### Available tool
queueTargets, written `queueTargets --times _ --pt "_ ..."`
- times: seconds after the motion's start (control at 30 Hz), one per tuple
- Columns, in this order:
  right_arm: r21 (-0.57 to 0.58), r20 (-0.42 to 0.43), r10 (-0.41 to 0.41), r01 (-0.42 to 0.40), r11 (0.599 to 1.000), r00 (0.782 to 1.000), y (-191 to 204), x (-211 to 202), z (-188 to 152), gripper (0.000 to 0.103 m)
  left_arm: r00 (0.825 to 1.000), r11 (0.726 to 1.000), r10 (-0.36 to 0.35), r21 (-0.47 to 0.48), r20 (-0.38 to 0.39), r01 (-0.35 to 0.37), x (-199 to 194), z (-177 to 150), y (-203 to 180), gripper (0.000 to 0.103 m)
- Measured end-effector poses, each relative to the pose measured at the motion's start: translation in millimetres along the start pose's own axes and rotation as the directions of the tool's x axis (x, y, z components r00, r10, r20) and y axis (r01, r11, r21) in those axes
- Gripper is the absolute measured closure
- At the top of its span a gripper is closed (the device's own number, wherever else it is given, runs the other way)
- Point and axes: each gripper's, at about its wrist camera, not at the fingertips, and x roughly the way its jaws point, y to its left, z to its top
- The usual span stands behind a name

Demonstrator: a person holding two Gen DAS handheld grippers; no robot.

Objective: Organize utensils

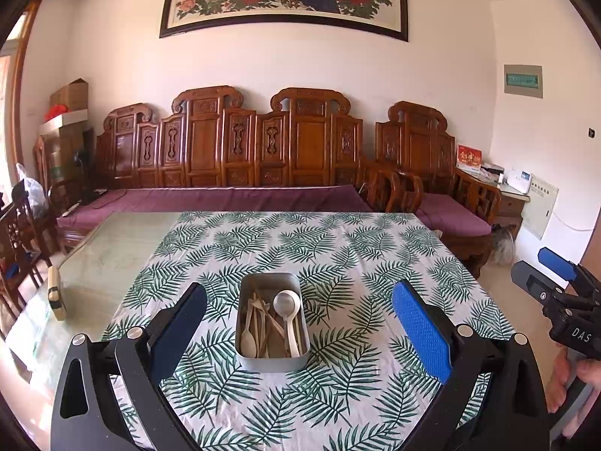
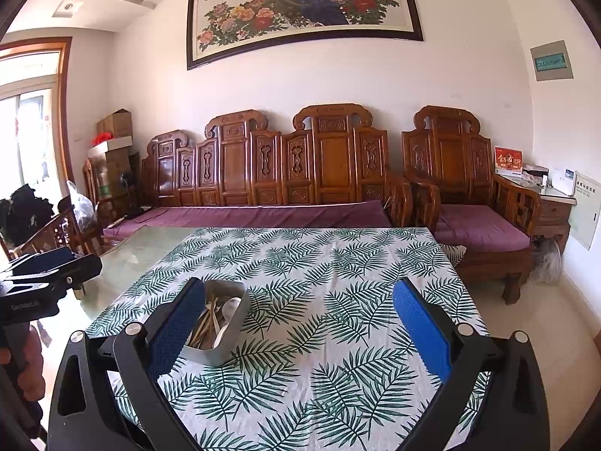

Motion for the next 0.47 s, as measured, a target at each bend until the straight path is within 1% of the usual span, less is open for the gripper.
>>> queueTargets --times 0.47 --pt "0.000 -0.002 0.002 -0.002 1.000 1.000 1.8 -0.6 -1.0 0.003 1.000 1.000 0.001 -0.005 0.000 -0.001 -1.5 3.1 0.8 0.008"
